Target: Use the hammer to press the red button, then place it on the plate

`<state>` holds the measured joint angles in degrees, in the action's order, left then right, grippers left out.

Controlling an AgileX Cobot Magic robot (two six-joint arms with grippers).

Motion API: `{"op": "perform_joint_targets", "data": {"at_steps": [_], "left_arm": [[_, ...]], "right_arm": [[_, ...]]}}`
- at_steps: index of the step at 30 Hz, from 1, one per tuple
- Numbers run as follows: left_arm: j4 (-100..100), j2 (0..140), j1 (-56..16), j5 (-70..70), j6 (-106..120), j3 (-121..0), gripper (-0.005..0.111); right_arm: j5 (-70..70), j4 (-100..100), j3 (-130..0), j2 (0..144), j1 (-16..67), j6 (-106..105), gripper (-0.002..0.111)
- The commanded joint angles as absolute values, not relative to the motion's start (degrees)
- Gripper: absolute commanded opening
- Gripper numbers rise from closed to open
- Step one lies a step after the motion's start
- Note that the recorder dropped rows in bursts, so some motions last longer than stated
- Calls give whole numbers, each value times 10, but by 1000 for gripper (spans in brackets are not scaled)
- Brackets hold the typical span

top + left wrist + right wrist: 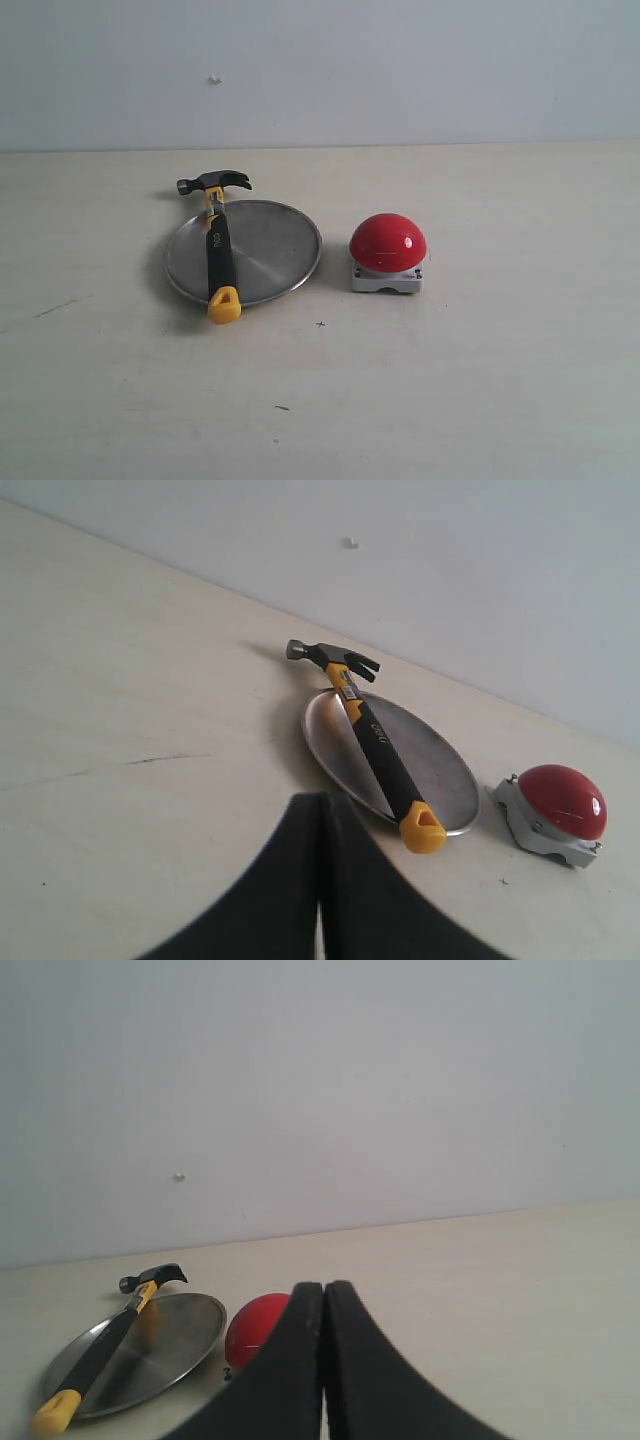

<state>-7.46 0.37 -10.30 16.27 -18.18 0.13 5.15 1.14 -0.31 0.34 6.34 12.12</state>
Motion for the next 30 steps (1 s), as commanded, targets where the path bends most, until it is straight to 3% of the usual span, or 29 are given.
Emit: {"op": "perform_joint_targets", "data": {"at_steps": [1, 16, 30], "left_arm": [[-72, 0, -109, 158, -169, 0, 0], [-23, 0, 35, 143, -109, 0, 0], [-23, 0, 41, 144, -109, 0, 0]], "right_arm": [[51, 7, 0, 0, 60, 121, 0], [51, 7, 0, 0, 60, 121, 0], [51, 12, 0, 0, 60, 121, 0]]}}
